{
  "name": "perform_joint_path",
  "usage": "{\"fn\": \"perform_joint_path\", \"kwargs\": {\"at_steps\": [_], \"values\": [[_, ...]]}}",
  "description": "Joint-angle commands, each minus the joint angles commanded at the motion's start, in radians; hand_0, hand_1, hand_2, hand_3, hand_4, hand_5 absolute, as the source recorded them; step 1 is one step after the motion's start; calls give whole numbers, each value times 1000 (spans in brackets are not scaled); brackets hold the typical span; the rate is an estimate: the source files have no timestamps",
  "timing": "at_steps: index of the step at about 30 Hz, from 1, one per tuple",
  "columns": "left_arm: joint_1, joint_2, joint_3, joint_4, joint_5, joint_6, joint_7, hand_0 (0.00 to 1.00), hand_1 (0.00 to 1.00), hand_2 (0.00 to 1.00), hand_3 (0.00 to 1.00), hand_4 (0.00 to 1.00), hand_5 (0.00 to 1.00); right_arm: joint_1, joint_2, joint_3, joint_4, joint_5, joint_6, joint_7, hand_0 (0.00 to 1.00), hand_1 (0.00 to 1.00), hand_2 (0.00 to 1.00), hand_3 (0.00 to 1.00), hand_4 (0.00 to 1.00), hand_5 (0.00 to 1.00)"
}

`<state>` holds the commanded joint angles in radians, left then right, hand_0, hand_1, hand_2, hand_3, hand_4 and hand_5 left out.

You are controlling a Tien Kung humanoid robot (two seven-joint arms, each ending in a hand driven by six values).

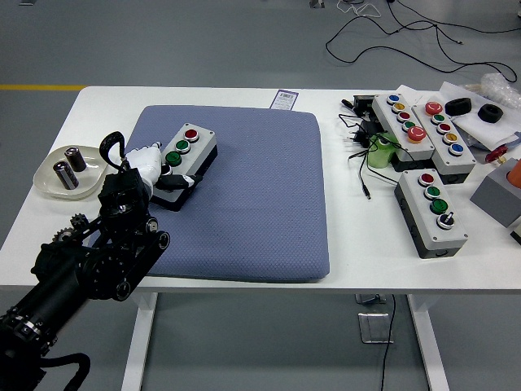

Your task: Pick up the button,place it on the desk,press the button,press the button

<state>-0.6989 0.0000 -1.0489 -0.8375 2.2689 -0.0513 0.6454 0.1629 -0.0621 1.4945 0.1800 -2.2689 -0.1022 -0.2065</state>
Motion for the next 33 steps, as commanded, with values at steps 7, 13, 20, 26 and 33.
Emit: {"fn": "perform_joint_path", "kwargs": {"at_steps": [7,13,20,26,33], "values": [[-3,0,15,14,0,1,0,601,801,909,998,686,234,-4,1,9,0,0,1,0,673,658,674,624,310,173],[-10,0,29,9,0,11,0,485,685,794,920,659,186,-5,0,9,0,0,1,0,673,658,674,624,310,173],[-7,0,45,11,0,51,0,452,448,502,566,381,2,-5,-1,8,0,0,0,0,673,658,674,624,310,173],[-4,0,52,30,0,129,0,356,340,395,427,295,2,-4,0,8,0,0,1,0,673,658,674,624,310,173],[-7,0,60,52,0,195,-43,165,202,258,305,2,2,-1,1,8,0,0,0,0,673,658,674,624,310,173]]}}
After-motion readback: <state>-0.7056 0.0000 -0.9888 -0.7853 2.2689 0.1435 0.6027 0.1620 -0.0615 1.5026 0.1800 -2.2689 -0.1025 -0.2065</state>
